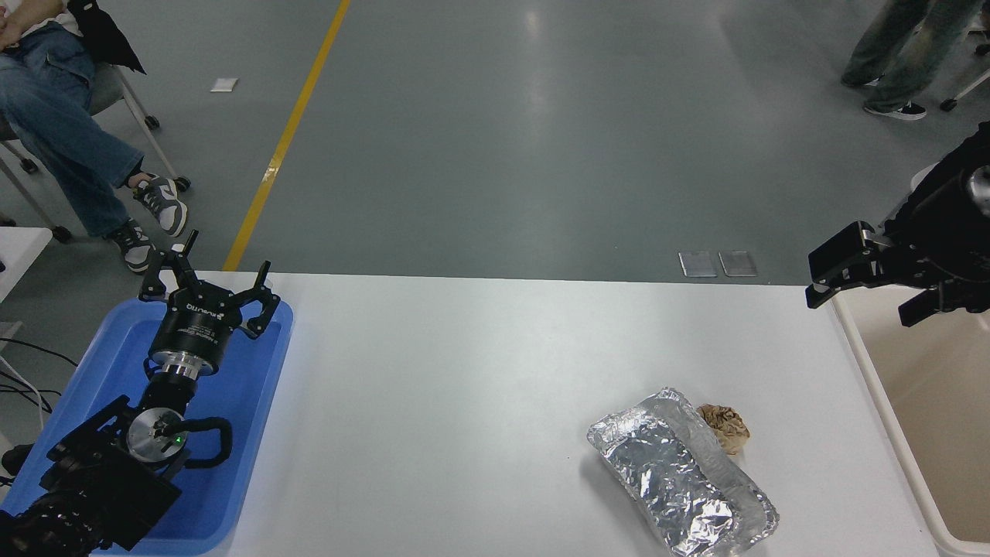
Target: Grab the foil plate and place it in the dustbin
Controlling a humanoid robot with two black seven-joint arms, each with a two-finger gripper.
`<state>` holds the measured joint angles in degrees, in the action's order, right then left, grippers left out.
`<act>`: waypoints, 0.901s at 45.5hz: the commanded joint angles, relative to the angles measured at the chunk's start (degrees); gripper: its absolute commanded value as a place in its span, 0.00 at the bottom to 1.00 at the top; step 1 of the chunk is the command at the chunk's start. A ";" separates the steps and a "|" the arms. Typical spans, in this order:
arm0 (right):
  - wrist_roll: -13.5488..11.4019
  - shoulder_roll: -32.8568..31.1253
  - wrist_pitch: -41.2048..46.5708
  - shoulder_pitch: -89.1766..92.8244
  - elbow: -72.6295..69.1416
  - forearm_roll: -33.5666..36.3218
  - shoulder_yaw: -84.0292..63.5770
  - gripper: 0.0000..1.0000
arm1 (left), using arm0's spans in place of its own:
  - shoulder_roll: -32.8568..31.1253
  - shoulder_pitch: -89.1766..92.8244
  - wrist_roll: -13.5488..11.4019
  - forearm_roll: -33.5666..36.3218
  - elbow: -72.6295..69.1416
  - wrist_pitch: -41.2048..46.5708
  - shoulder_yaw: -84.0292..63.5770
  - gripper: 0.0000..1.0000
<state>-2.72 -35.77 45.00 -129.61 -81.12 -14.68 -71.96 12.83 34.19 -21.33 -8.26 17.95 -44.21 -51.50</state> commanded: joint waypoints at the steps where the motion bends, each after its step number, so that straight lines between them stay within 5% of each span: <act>1: 0.00 0.00 0.00 1.20 1.31 0.00 0.42 1.00 | 0.00 0.00 0.06 0.00 -0.02 0.00 0.00 1.00; 41: 0.35 -0.09 -5.09 9.54 2.54 -1.14 5.16 1.00 | 0.00 0.00 -0.02 0.00 -0.02 0.00 0.00 1.00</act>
<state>-2.60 -36.29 44.41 -125.92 -78.76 -14.08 -70.20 12.83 34.19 -21.29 -8.26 17.95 -44.20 -51.50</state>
